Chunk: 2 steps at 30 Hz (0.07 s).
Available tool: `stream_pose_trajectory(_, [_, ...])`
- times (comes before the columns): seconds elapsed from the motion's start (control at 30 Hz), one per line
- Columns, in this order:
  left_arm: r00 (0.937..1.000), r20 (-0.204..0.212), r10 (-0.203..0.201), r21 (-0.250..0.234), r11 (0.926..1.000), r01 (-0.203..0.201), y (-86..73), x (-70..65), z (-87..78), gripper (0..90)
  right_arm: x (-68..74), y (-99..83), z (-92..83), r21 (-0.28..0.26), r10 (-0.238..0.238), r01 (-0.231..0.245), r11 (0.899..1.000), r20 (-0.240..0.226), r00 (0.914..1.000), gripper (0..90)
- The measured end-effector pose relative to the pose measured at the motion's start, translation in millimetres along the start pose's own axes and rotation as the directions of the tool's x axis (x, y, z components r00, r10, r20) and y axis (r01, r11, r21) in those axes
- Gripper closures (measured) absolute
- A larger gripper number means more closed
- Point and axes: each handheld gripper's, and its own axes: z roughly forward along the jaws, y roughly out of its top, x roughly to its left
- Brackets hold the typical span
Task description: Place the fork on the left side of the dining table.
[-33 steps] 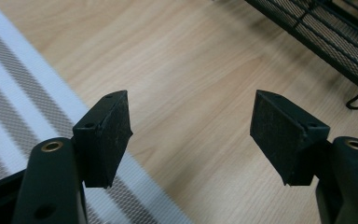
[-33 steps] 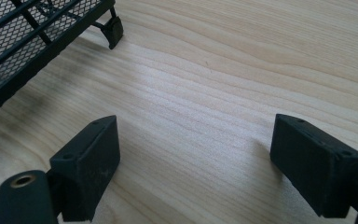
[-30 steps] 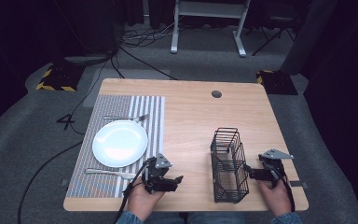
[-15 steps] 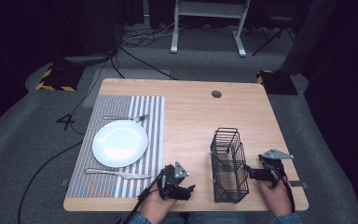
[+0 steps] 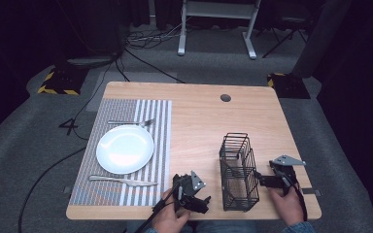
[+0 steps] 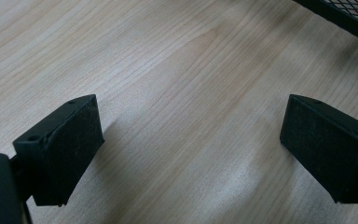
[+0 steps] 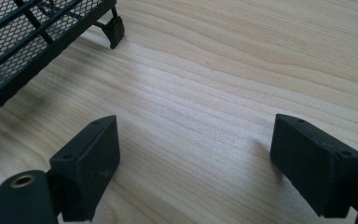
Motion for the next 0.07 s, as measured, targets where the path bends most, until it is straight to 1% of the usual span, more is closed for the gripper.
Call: stream_pose_trajectory(0.07, [1.0, 0.0, 0.0, 0.0, 1.0, 0.0, 0.0, 0.0, 0.0, 5.8, 0.0, 0.0, 0.0, 0.0, 0.0, 0.0, 1.0, 0.0, 1.0, 15.9])
